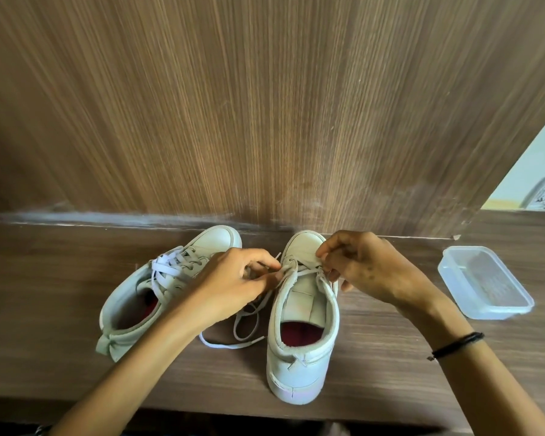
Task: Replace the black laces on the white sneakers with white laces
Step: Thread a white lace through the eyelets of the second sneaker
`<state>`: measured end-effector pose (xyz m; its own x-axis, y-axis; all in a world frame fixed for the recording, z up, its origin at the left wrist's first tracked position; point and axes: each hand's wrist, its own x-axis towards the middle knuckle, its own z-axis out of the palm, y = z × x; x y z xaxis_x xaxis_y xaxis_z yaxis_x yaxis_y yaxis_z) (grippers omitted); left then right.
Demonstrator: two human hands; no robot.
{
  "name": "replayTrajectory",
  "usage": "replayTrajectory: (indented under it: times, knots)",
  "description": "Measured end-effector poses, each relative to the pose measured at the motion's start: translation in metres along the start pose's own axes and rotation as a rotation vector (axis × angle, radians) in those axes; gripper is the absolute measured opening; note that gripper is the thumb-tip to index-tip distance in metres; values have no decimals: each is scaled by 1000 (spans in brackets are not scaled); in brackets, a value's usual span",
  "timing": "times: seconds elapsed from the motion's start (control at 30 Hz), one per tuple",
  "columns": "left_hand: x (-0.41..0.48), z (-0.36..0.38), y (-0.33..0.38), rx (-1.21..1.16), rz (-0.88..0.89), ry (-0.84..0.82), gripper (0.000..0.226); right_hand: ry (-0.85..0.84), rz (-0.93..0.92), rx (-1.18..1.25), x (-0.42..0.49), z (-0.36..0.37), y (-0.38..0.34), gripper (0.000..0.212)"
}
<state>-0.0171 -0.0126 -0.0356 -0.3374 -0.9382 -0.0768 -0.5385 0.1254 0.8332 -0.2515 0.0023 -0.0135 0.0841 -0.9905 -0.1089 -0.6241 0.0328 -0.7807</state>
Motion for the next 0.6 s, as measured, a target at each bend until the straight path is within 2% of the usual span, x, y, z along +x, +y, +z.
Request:
replayTrajectory:
  times: [0.07, 0.17, 0.3, 0.6]
  knots:
    - [1, 1, -1, 33, 20, 34, 14, 26, -40, -3, 0, 2, -2, 11]
    - [1, 1, 2, -49, -21, 35, 9, 8, -40, 22, 0, 5, -4, 9]
    - [1, 2, 7, -151, -110, 33, 16, -43, -13, 6, -2, 4, -3, 12]
    - [7, 1, 4, -171, -88, 11, 24, -48, -31, -16, 1, 4, -1, 16]
